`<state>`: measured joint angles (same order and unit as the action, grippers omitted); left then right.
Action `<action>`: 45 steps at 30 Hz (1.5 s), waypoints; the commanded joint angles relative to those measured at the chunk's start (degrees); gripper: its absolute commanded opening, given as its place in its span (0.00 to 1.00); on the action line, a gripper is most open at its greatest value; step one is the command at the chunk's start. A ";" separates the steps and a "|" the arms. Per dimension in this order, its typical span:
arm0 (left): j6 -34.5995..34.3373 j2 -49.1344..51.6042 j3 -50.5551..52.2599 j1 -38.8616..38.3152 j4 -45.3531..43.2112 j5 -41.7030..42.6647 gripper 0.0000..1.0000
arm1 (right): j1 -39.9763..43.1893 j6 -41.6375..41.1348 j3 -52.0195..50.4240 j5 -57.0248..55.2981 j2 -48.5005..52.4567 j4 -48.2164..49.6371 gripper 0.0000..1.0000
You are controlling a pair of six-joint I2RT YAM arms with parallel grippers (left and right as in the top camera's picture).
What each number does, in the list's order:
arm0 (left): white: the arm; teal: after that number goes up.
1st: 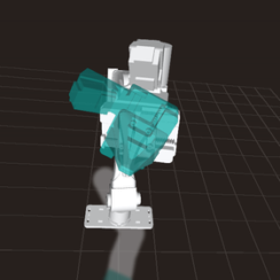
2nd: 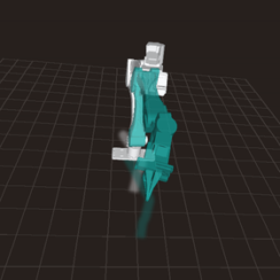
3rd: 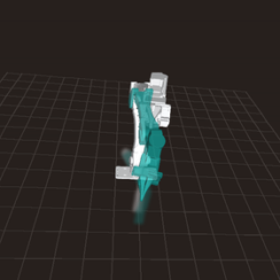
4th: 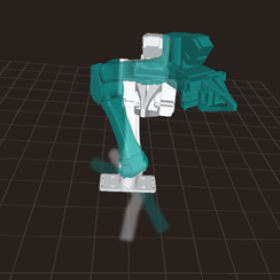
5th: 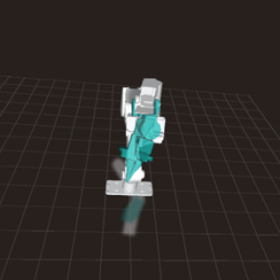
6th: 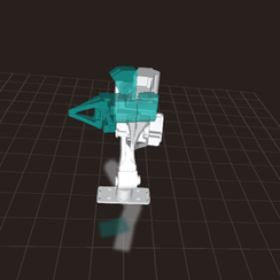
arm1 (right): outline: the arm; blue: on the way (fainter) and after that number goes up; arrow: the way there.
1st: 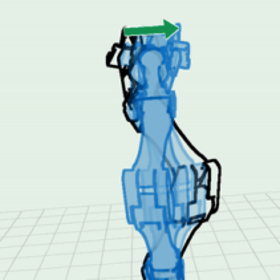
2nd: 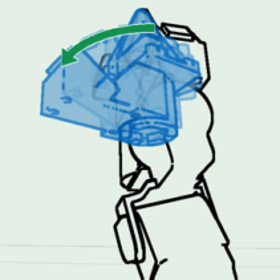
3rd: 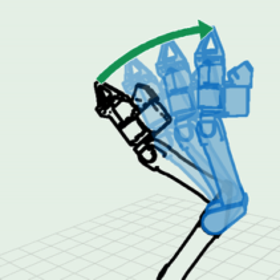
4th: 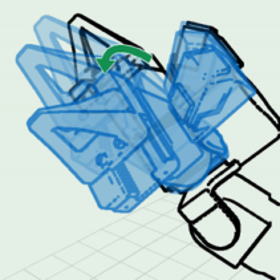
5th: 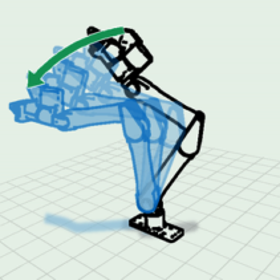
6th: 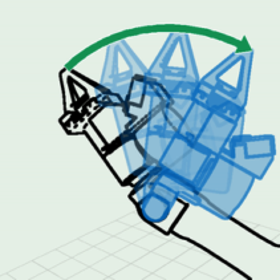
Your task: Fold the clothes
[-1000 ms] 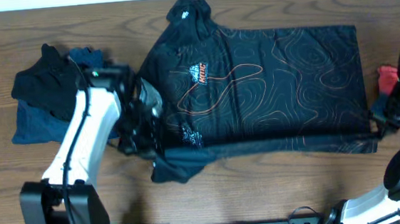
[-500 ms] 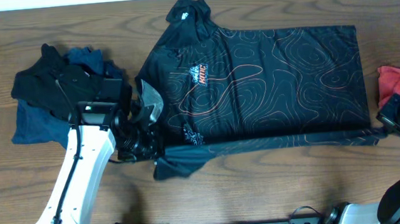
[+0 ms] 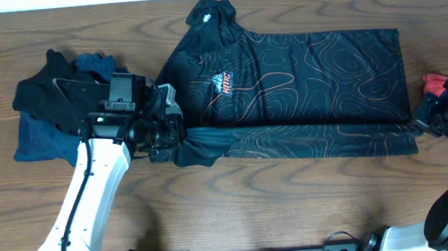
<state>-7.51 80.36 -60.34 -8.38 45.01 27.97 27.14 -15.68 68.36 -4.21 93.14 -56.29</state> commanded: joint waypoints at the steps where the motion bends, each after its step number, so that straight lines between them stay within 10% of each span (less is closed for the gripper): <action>1: -0.74 2.71 0.13 0.31 -1.62 -1.42 0.06 | -0.20 0.48 -0.24 -1.55 1.22 1.81 0.02; 22: -0.74 13.27 0.13 0.31 -21.20 -1.64 0.07 | -0.22 -0.35 -0.24 0.81 6.36 10.99 0.03; 26: -0.72 13.31 0.13 0.31 -22.64 -1.64 0.61 | -0.22 -1.01 -0.24 3.76 6.36 12.66 0.37; 45: -0.72 13.97 0.44 0.31 -12.92 -6.60 0.62 | -0.17 -1.64 -6.16 -1.14 6.36 5.77 0.43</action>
<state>-8.14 93.21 -60.34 -8.27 31.86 23.59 27.14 -16.36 64.66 -1.98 99.00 -51.40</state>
